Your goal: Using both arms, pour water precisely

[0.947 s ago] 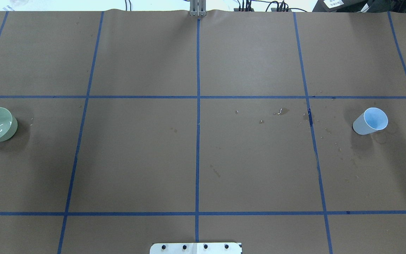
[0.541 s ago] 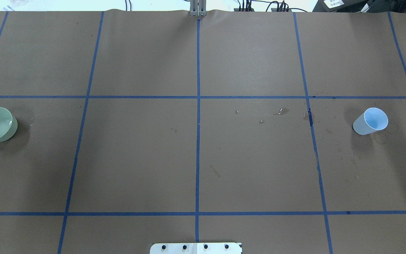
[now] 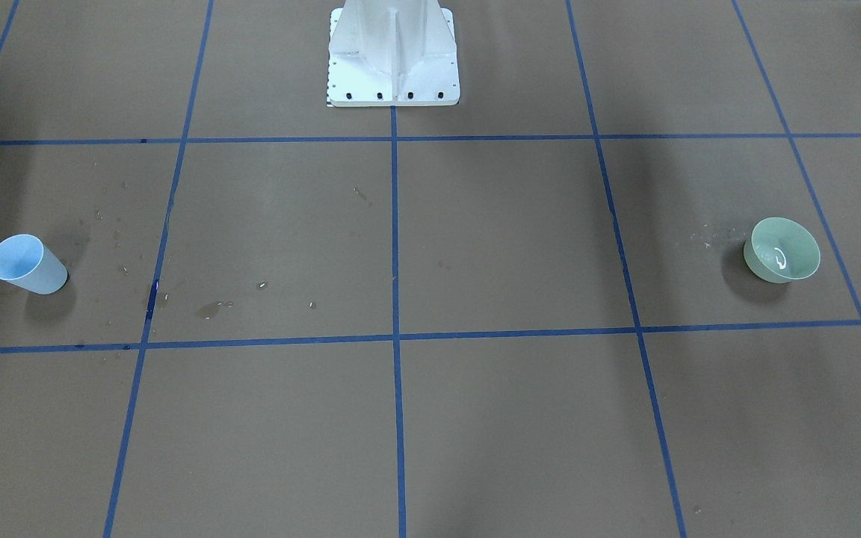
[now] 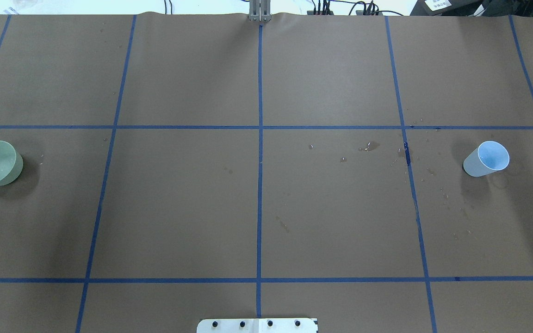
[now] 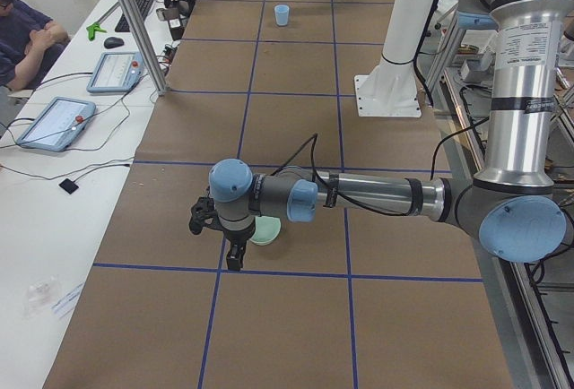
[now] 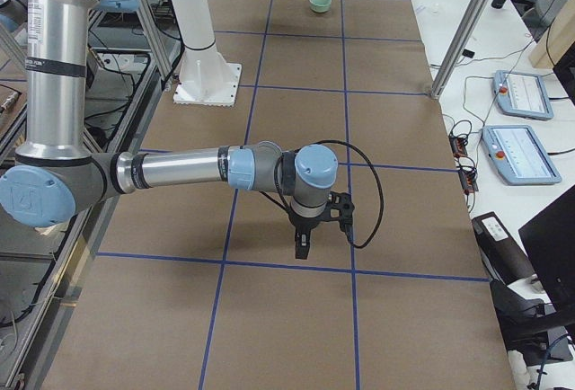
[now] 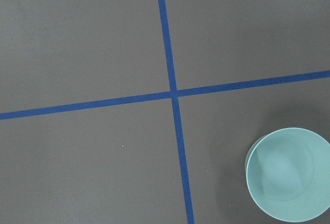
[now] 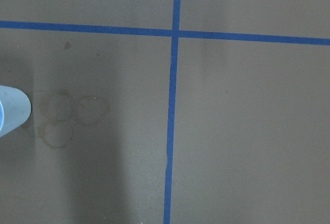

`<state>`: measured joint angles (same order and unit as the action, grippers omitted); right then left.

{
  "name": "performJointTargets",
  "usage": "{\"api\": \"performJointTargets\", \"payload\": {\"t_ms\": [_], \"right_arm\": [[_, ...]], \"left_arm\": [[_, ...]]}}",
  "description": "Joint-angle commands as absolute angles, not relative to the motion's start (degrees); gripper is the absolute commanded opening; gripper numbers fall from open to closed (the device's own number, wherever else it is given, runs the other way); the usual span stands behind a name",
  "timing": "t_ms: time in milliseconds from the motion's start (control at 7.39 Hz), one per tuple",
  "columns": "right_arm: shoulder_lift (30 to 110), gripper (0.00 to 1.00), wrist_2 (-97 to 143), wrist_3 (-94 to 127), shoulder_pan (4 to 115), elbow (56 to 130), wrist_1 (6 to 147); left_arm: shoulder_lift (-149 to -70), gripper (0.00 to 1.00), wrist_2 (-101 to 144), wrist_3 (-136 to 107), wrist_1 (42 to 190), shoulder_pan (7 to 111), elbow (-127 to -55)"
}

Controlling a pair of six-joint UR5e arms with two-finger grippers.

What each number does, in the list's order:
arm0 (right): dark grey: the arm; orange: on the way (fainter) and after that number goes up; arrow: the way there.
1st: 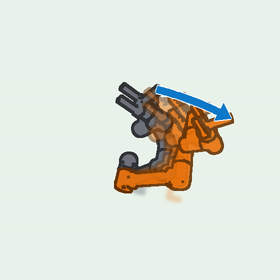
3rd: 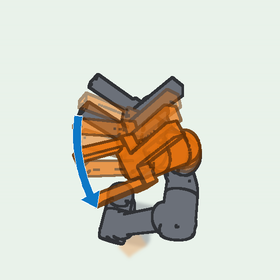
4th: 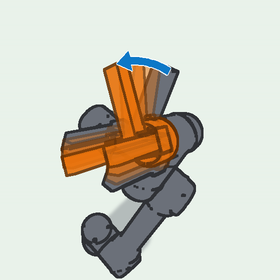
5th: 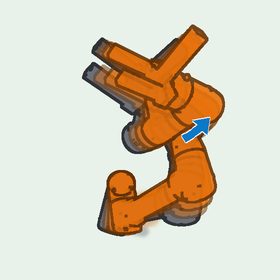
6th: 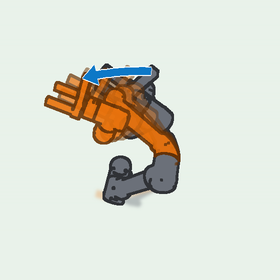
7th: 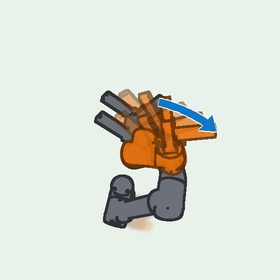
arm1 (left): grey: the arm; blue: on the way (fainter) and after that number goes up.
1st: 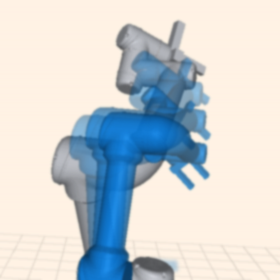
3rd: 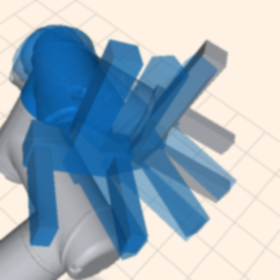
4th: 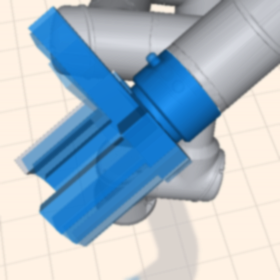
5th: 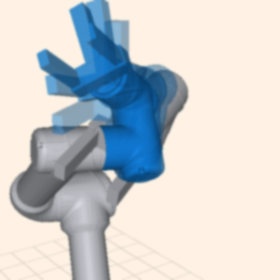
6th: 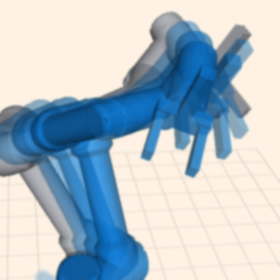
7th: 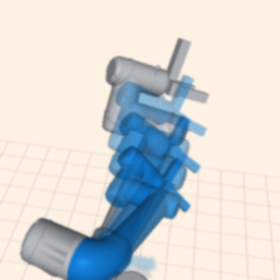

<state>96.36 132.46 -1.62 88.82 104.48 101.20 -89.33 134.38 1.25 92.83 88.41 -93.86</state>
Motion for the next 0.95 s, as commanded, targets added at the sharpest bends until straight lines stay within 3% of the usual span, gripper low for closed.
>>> {"api": "performJointTargets", "payload": {"t_ms": [0, 812], "right_arm": [[95.71, 0.99, 130.97, -0.62, 88.86, 104.68, 101.08], [96.50, 0.99, 129.99, -0.53, 88.77, 95.02, 89.75]], "left_arm": [[-88.68, 1.00, 134.47, 0.88, 93.16, 88.77, -94.04], [-88.07, 1.00, 134.38, 0.53, 93.16, 88.68, -94.39]]}}
